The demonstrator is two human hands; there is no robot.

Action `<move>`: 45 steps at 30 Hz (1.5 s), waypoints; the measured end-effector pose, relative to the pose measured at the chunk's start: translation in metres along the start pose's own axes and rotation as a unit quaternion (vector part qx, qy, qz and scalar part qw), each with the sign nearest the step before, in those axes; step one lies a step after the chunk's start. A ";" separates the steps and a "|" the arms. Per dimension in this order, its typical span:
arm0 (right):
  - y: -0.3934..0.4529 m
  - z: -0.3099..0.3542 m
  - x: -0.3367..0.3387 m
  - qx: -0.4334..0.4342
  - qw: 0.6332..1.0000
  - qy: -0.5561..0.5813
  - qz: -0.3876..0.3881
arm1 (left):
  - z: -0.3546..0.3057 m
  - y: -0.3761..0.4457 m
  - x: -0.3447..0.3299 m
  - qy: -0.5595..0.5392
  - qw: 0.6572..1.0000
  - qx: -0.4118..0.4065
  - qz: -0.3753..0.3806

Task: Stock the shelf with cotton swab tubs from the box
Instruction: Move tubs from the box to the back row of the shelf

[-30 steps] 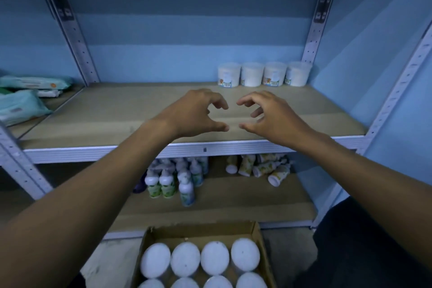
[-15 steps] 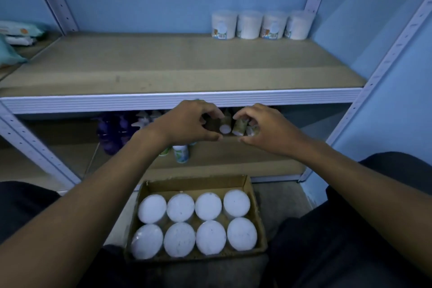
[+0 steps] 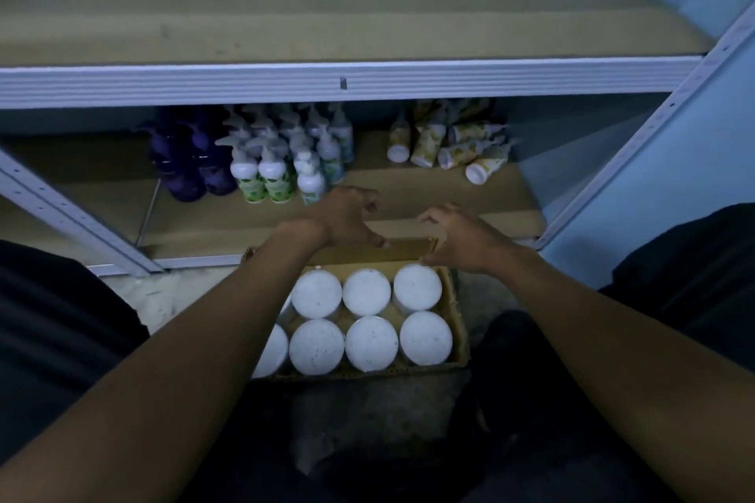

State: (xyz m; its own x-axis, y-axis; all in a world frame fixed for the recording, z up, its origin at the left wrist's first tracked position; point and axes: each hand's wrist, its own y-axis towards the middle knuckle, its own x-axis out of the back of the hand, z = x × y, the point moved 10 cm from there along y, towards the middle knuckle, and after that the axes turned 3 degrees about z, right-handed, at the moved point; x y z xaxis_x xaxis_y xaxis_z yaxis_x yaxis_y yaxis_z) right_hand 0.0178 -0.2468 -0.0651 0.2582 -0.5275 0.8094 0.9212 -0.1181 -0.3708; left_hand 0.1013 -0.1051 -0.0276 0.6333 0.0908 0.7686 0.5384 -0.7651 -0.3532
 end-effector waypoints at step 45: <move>0.037 -0.032 -0.108 -0.065 0.998 -0.015 0.015 | 0.067 0.040 -0.133 0.021 0.998 0.059 -0.022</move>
State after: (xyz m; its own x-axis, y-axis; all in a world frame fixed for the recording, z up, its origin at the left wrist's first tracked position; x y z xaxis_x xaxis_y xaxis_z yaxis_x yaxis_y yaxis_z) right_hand 0.0150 -0.2208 -0.1807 0.2953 -0.5065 0.8101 0.8676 -0.2128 -0.4493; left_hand 0.0763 -0.1054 -0.1797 0.5853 0.0944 0.8053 0.6283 -0.6806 -0.3769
